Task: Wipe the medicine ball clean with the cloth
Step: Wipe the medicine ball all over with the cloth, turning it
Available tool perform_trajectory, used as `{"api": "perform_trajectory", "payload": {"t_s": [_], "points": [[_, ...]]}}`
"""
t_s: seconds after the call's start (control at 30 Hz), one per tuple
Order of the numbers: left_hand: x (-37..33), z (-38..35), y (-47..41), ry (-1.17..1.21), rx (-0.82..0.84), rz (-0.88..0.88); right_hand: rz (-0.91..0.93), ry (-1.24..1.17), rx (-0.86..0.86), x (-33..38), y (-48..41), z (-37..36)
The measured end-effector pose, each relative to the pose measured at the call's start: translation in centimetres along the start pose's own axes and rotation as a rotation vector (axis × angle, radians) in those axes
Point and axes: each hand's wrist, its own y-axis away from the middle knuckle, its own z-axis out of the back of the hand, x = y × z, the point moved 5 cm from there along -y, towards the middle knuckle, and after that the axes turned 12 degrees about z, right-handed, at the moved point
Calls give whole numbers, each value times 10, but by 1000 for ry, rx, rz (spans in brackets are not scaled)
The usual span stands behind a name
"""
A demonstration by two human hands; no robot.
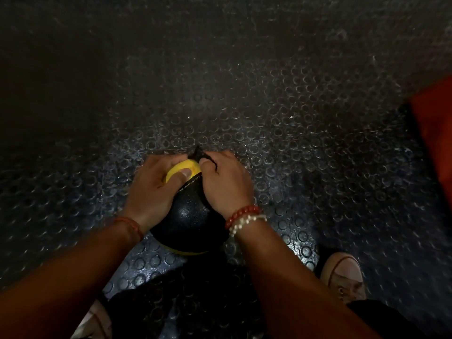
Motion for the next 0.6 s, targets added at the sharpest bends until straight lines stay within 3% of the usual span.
{"api": "perform_trajectory", "payload": {"t_s": [0.2,0.33,0.47,0.6], "points": [[3,-1,4,49,-17,55,-225,-142,270,-38,-27,-5],[3,-2,5,33,-5,65,-392,-186,219,-58,-12,-3],[-1,-4,6,-18,20,46,-348,-212,1,-37,11,1],[-1,-6,7,-30,41,5,-20,-13,31,-1,4,1]]}}
